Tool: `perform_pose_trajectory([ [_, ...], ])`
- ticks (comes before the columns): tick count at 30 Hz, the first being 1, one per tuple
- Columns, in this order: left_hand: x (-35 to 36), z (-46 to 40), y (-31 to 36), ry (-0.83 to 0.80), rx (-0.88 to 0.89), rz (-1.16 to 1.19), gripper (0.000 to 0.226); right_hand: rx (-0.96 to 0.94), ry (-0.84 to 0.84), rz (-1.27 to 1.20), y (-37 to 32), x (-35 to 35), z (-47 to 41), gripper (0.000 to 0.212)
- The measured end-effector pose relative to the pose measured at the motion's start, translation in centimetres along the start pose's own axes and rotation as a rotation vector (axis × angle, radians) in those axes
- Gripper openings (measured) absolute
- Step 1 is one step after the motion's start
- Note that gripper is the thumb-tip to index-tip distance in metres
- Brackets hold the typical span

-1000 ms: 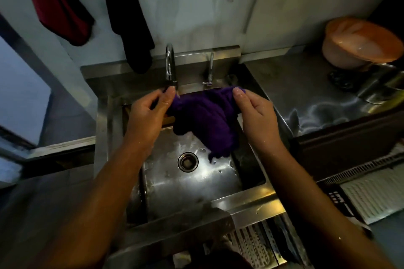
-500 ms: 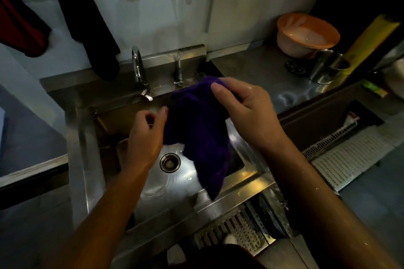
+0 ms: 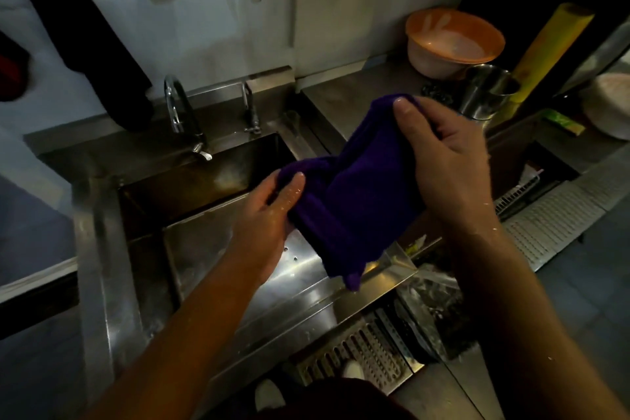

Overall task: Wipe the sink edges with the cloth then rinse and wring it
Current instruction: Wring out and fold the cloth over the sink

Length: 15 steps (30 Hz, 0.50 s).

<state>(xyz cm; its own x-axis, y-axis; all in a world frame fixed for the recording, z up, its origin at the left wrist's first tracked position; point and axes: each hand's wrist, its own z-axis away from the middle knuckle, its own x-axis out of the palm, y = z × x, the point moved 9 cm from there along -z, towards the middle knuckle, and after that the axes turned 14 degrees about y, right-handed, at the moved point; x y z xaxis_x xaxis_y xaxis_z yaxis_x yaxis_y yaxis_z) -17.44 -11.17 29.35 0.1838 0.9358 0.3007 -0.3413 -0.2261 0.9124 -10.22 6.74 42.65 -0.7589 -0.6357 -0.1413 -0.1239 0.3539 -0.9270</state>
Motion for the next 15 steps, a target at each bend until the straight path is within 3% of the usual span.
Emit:
perform_pose_trajectory([
  [4, -1.0, -1.2, 0.4, 0.165, -0.068, 0.213, 0.027, 0.107, 0.146, -0.021, 2.0, -4.7, -1.0, 0.018],
  [8, -0.5, -1.8, 2.3, 0.085, -0.025, 0.370, 0.026, 0.234, 0.255, 0.020, 6.2, -8.4, -1.3, 0.010],
  [12, 1.1, -1.2, 4.6, -0.041, -0.003, 0.434, 0.043, 0.304, 0.242, 0.165, 9.7, -10.4, -1.0, 0.013],
  [15, 2.5, -0.8, 5.6, -0.084, 0.014, 0.448, 0.041, 0.362, 0.252, 0.136, 11.0, -10.7, -1.0, 0.013],
])
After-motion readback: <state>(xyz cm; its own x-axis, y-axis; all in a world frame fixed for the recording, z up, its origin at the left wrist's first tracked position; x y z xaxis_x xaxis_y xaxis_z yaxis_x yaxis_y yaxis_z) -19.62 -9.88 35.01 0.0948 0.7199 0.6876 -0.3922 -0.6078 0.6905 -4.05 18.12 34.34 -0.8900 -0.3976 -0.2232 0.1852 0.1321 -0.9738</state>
